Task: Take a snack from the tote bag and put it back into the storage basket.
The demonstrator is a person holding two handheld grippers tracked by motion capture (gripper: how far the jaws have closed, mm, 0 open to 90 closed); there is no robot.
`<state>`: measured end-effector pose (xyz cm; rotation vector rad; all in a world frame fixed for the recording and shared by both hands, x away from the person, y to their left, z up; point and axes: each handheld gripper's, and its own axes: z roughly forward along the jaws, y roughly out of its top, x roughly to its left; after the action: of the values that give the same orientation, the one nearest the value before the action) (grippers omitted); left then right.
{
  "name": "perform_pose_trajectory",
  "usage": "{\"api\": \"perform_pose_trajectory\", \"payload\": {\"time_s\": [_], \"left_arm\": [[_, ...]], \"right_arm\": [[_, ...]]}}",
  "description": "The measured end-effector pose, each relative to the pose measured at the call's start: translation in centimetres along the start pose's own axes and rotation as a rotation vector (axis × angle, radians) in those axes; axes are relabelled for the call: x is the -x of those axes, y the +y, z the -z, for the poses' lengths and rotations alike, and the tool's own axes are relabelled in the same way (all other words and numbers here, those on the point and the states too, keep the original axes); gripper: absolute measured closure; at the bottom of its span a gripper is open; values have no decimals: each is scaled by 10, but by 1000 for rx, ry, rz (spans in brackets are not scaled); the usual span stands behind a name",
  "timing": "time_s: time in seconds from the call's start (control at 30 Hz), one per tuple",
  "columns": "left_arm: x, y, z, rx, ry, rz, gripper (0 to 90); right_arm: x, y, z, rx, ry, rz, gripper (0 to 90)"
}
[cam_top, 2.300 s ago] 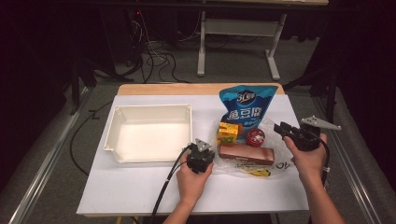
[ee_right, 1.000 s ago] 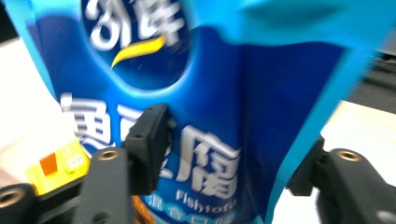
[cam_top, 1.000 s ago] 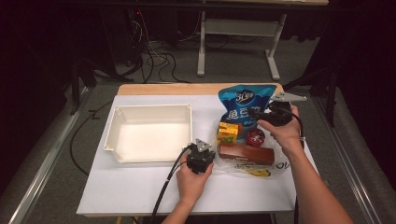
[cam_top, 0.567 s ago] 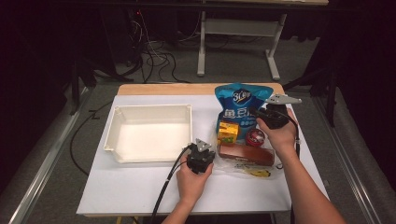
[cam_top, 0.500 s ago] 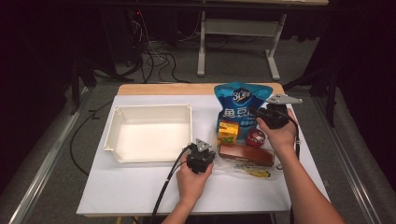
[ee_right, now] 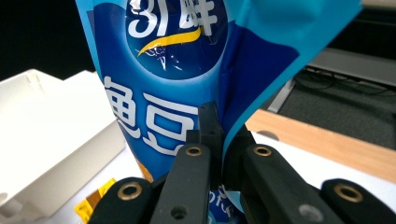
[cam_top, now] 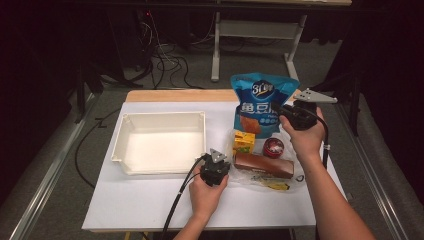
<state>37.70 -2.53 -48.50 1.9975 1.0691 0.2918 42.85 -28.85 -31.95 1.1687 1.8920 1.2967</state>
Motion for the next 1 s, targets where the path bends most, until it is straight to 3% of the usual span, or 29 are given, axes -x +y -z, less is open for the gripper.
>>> {"api": "perform_pose_trajectory", "payload": {"time_s": [0.13, 0.27, 0.37, 0.47, 0.63, 0.67, 0.7, 0.73, 0.8, 1.0], "left_arm": [[-1, 0, 0, 0, -2, 6, 883], [0, 0, 0, 3, 10, -4, 883], [-2, -2, 7, 68, -13, 18, 877], [-9, -3, 15, 95, -46, 60, 836], [-15, 1, 45, 176, -74, 57, 769], [-20, 6, 57, 206, -90, 21, 732], [-20, 6, 57, 206, -90, 21, 715], [-22, 12, 68, 227, -95, 5, 701], [-21, 15, 72, 244, -104, 25, 660], [-41, 35, 98, 299, -64, 19, 537]], "right_arm": [[-1, 12, 6, 30, 6, -24, 900], [-5, 22, 11, 54, 11, -17, 900], [-9, 28, 12, 60, 11, -13, 900], [-11, 31, 10, 61, 8, -20, 900], [-15, 32, 5, 65, 11, -27, 900], [-17, 32, 3, 69, 16, -30, 900], [-17, 32, 3, 69, 16, -30, 900], [-20, 32, 0, 71, 20, -45, 900], [-22, 33, -2, 71, 25, -46, 900], [-33, 35, -8, 68, 35, -44, 900]]}}
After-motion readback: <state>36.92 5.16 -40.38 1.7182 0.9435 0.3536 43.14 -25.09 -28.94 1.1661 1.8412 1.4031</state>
